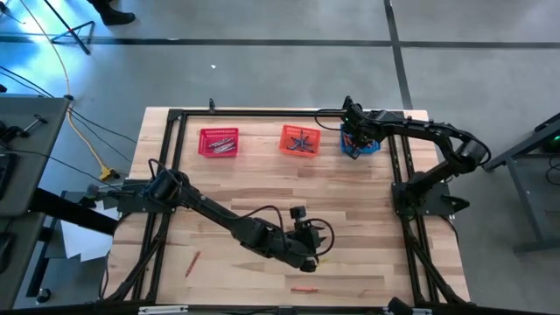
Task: Sort crayons
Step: Put the orange crayon into the blue bin
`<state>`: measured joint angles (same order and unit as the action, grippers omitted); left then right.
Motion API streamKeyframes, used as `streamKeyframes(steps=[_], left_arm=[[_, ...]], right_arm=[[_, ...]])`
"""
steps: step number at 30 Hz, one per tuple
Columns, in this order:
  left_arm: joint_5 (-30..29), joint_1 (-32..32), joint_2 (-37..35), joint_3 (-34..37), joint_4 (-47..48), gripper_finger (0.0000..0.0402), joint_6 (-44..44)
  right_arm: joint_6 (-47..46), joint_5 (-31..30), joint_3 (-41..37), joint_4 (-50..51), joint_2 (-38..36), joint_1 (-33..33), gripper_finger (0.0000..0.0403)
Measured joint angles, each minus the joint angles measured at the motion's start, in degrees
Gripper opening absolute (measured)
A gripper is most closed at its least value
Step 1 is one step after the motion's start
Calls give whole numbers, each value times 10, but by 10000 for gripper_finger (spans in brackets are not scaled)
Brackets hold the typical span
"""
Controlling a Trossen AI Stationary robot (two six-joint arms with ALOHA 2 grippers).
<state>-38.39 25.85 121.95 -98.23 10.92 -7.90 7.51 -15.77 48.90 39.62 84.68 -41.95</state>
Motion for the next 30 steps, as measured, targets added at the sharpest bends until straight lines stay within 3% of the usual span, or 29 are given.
streamKeyframes(steps=[7, 20, 25, 30], left_arm=[[0, 0, 0, 0, 0, 108, 0], [0, 0, 0, 0, 0, 108, -5], [0, 0, 0, 0, 10, 108, -5], [0, 0, 0, 0, 16, 108, -5]], right_arm=[[-2, 1, 0, 0, 0, 0, 43], [-48, -5, 0, 3, 0, 0, 132], [-66, -12, 30, 73, 0, 0, 135], [-93, 18, 89, 163, 0, 11, 136]])
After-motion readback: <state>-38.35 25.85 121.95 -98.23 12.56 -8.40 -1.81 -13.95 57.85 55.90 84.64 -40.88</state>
